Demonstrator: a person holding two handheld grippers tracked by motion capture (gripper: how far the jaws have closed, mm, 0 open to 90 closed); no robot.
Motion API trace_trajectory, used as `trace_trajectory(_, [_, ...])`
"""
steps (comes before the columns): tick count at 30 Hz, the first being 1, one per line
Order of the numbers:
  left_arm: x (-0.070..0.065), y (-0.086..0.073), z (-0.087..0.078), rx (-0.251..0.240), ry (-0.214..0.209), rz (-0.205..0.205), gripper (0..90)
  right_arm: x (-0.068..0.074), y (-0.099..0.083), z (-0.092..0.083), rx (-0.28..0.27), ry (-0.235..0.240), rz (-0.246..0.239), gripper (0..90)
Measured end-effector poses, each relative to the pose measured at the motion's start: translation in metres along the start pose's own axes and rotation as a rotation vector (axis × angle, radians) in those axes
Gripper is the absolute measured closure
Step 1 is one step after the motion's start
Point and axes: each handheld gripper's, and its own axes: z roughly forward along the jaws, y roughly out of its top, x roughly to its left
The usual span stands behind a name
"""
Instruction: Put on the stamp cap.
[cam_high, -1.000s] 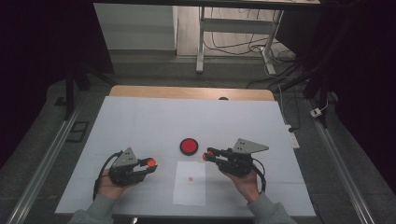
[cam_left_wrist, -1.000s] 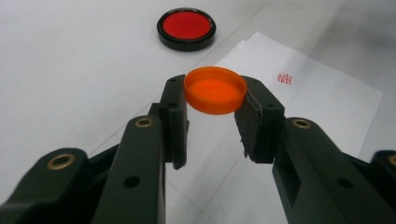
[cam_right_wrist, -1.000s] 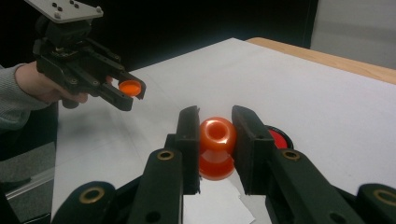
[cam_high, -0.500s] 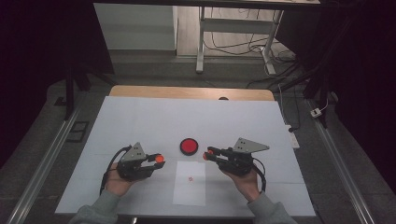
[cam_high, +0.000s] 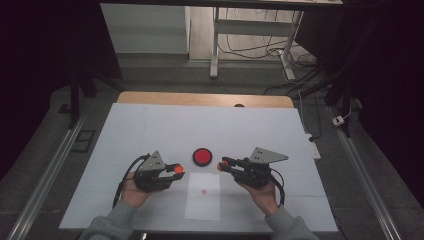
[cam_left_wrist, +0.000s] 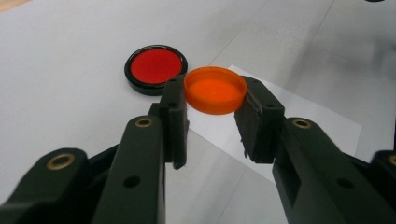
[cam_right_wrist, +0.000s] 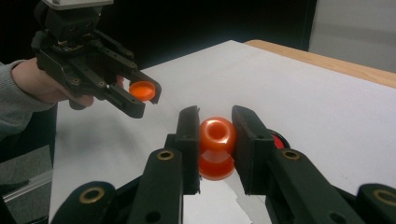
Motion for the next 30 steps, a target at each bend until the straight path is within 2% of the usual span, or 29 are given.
trace_trajectory(12, [-0.004,0.018,0.006,-0.018,-0.019,0.022,64.9,0.0,0.0,0.001,0.001,0.001,0.002,71.7])
trace_trajectory(30, [-0.011,0.022,0.024,0.0,-0.056,0.025,64.9,0.002,0.0,0.002,0.004,0.006,0.0,71.7])
